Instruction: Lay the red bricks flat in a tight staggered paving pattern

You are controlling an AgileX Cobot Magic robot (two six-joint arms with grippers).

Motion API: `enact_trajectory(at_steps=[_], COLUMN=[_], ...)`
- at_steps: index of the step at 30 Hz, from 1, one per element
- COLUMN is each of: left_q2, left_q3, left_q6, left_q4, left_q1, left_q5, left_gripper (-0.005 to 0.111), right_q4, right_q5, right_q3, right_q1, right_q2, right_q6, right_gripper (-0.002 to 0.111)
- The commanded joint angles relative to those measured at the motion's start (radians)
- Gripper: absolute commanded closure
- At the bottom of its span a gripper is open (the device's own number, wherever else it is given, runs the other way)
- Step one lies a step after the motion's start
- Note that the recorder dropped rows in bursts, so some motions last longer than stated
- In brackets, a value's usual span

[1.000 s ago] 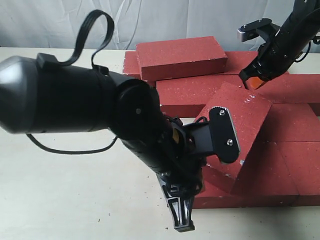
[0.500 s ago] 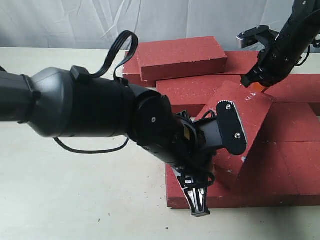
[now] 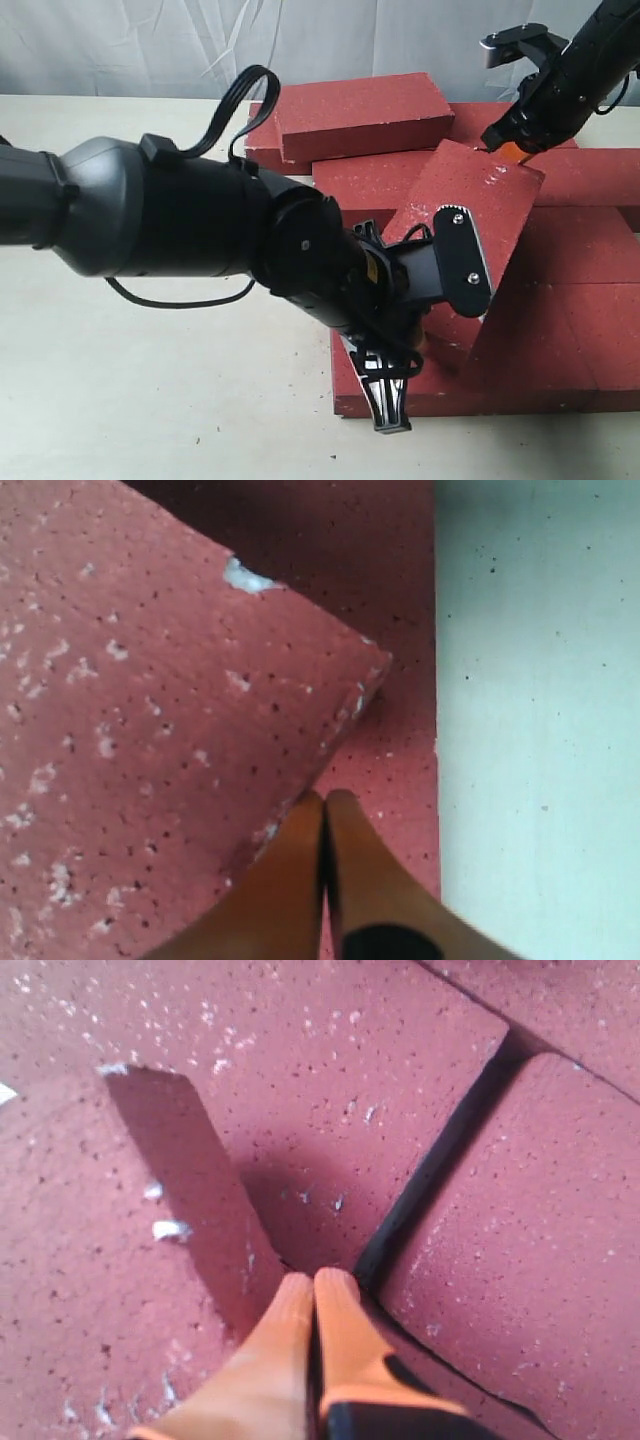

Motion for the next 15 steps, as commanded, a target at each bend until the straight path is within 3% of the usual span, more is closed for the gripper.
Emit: enact_trajectory(at_steps=[1, 8, 15], left_q2=[-0.064, -0.154, -0.228], left_q3=[-0.007, -0.001, 0.057], left_q6=[-0.044, -0.197, -0.216], left_q4=[0.058, 0.202, 0.23], left_q1=[0.006, 0.088, 0.184], left_q5=[-0.035, 0.073, 0.063], left_gripper=[0.107, 0.107, 0.107], right_q4=[0.049, 0.073, 0.073], right_q5=[0.113, 0.121, 0.086], right_q3=[0.003, 0.003, 0.003], right_q1=[0.003, 0.022, 0.138], right_q2=[-0.018, -0.018, -0.018], right_q6=[-0.024, -0.024, 0.014], right_gripper=[0.109, 0.109, 0.109])
